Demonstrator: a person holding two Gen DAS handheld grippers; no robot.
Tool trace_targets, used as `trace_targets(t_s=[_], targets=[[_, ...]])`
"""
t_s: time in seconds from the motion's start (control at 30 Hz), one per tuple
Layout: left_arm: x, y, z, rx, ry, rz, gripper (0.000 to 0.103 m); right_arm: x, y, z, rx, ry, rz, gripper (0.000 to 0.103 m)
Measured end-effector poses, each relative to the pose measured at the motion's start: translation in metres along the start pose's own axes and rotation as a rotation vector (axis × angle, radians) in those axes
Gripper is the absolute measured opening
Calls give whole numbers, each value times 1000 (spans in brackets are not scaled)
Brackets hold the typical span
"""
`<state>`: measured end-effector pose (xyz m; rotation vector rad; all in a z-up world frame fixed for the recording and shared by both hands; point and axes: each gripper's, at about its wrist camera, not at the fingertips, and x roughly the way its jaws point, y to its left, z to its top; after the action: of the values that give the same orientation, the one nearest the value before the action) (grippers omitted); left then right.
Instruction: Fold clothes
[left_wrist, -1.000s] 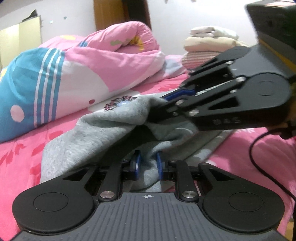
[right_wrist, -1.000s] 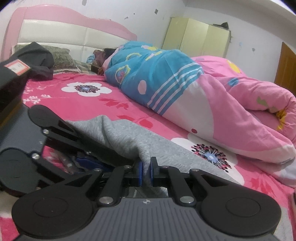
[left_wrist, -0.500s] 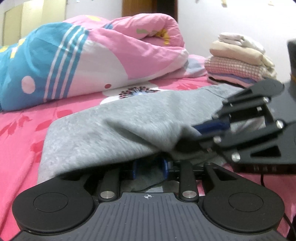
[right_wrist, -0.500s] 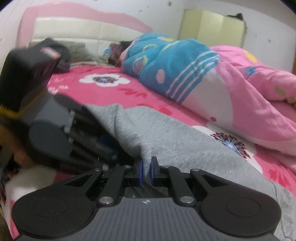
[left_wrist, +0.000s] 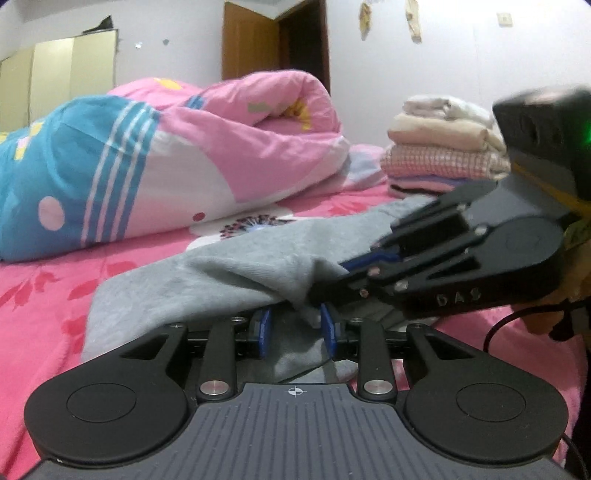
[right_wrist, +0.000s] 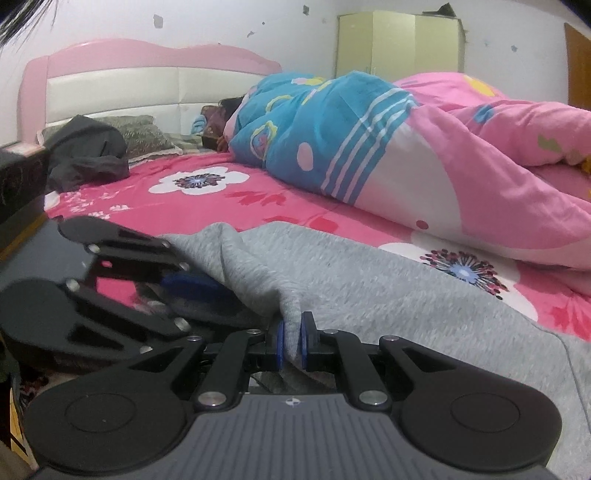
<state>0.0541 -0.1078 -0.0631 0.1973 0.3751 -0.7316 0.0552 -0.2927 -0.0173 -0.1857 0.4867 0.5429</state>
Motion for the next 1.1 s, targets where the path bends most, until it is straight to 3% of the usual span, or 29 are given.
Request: trace_targets(t_s=[0.43, 0.53, 0.63, 0.67, 0.9, 0.97, 1.03, 1.1], targets=[[24, 11, 4, -78, 66, 50, 28, -9, -16, -2, 106, -33, 79, 16], [24, 13, 4, -92, 68, 46, 28, -17, -19, -1, 90, -53, 85, 28], [24, 13, 4, -95, 70, 43, 28, -24, -11, -2, -22, -45, 63, 43], [23, 13, 4, -96, 70, 43, 28, -23, -7, -3, -76, -32, 48, 43], [24, 14, 4, -98, 72, 48, 28, -6, 15, -8, -307, 34, -50, 40], [24, 14, 3, -101, 72, 49, 28, 0, 17, -9, -337, 45, -72, 36], [24, 15, 3, -105, 71, 49, 28, 6, 20, -11, -355, 63, -99, 18], [23, 17, 2, -113, 69, 48, 28, 8, 27, -15, -401, 71, -136, 15]])
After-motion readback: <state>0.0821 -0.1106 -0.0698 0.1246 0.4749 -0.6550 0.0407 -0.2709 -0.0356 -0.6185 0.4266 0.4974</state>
